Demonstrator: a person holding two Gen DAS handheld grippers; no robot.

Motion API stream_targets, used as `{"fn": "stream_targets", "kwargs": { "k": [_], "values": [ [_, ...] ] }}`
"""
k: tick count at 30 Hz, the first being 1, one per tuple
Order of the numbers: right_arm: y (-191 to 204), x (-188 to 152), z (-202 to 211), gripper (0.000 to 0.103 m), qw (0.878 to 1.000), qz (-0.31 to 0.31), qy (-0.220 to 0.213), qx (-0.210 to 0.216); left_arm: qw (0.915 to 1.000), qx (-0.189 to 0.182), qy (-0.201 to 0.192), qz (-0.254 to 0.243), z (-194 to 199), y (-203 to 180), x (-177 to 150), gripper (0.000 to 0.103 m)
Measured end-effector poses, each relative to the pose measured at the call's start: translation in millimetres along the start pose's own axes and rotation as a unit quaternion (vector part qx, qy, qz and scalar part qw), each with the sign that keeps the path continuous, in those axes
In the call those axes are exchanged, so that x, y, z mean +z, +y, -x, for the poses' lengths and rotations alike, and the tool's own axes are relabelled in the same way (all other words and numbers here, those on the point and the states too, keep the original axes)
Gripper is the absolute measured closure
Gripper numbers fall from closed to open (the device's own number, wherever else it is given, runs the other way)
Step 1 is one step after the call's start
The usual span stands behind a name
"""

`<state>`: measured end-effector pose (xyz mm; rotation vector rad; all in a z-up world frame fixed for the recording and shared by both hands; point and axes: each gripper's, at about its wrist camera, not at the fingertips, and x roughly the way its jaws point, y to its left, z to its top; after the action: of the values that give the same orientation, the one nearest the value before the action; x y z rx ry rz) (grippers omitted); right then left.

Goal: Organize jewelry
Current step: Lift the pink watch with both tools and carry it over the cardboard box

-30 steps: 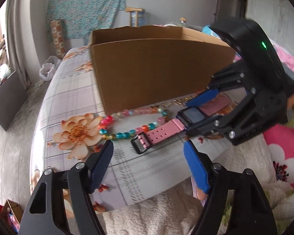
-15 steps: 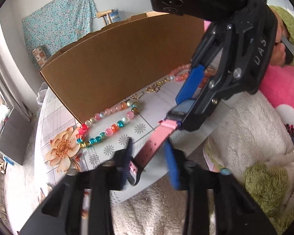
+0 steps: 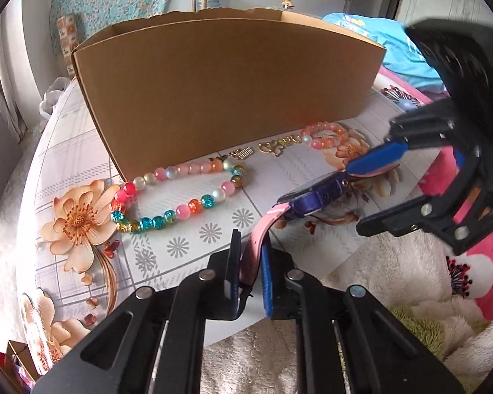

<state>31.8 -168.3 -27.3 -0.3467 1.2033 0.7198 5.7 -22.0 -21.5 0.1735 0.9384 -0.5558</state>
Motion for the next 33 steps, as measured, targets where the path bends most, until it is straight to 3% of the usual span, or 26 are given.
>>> {"fn": "stream_targets", "kwargs": {
  "k": [5,7,11,15,19,26,30,33],
  "values": [
    [-6.4,-10.7,4.6,0.090,0.998,-0.012,-0.014,-0.068,1.0000,0.008,0.000,0.001,-5.0,-3.3,5.8,0.093],
    [-9.4,-16.2,7.0,0.092,0.994,-0.019,-0.023,-0.103,0.9999,0.013,-0.001,0.002,2.5,3.8,0.9,0.093],
    [-8.6,-20.9,18.2,0.101,0.989,-0.038,-0.060,-0.130,0.9997,0.025,-0.007,0.003,3.8,-1.8,1.0,0.095],
    [-4.2,-17.8,36.9,0.102,0.984,-0.041,-0.093,-0.146,0.9995,0.020,-0.023,0.011,18.9,-2.2,5.0,0.099],
    [0.0,-8.6,69.0,0.102,0.977,-0.036,-0.132,-0.164,0.9972,0.026,-0.070,0.002,53.1,-3.9,18.0,0.099],
    [4.6,34.6,131.6,0.102,0.959,-0.021,-0.209,-0.188,0.9870,0.056,-0.148,-0.028,106.5,0.5,72.8,0.099],
    [-17.7,64.9,146.4,0.102,0.960,-0.032,-0.212,-0.178,0.9866,0.057,-0.150,-0.029,111.5,10.7,112.2,0.099],
    [-37.2,86.3,143.4,0.102,0.967,-0.053,-0.190,-0.160,0.9906,0.047,-0.127,-0.019,100.8,27.5,142.7,0.099]
  ]
}}
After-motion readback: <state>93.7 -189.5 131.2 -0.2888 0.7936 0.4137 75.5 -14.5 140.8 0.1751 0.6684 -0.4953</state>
